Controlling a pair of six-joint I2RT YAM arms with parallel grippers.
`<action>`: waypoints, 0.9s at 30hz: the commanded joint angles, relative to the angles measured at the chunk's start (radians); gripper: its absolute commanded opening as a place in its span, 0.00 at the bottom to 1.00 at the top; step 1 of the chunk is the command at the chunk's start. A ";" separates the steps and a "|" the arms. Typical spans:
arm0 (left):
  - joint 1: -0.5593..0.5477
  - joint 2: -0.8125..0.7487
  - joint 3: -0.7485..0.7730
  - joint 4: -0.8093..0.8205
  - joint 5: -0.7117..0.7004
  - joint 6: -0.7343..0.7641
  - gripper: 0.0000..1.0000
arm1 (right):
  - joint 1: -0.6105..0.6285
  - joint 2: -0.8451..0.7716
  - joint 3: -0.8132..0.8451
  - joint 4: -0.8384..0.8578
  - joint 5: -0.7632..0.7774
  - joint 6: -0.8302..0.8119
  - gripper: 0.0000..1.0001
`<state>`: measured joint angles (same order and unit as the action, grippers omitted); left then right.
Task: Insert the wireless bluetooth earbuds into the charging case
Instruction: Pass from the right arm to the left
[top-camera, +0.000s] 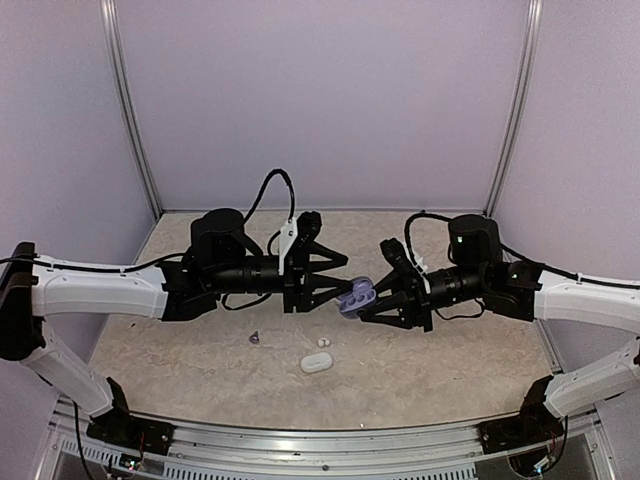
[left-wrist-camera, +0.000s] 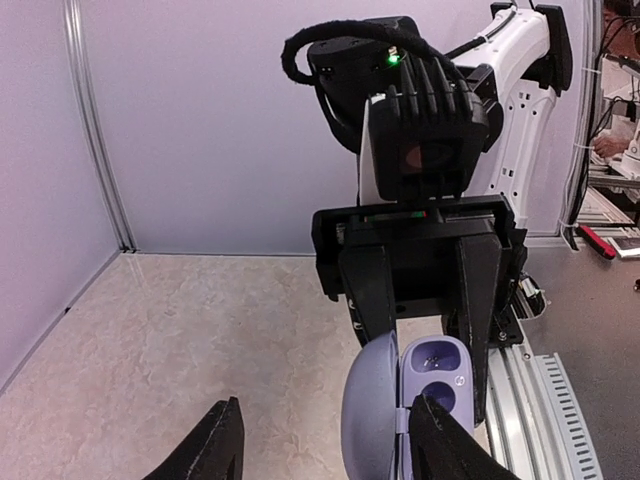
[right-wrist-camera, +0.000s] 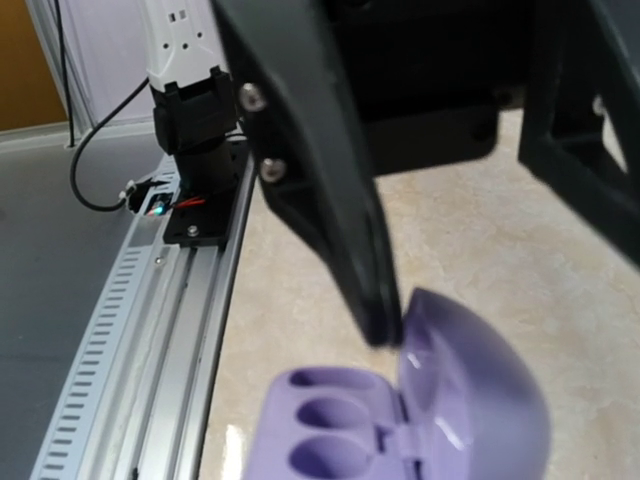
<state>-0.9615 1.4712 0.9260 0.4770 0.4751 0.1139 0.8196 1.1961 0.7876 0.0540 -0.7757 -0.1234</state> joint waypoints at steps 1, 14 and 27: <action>-0.018 0.045 0.059 -0.022 0.043 -0.015 0.53 | 0.016 0.006 0.024 -0.010 -0.018 -0.021 0.00; -0.026 0.103 0.104 -0.052 0.077 -0.047 0.30 | 0.017 -0.020 0.014 0.000 0.023 -0.019 0.00; -0.017 0.090 0.099 -0.023 0.049 -0.081 0.05 | 0.012 -0.042 -0.038 0.090 0.036 0.060 0.19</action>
<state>-0.9833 1.5631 1.0107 0.4339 0.5434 0.0689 0.8284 1.1744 0.7681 0.0704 -0.7475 -0.0952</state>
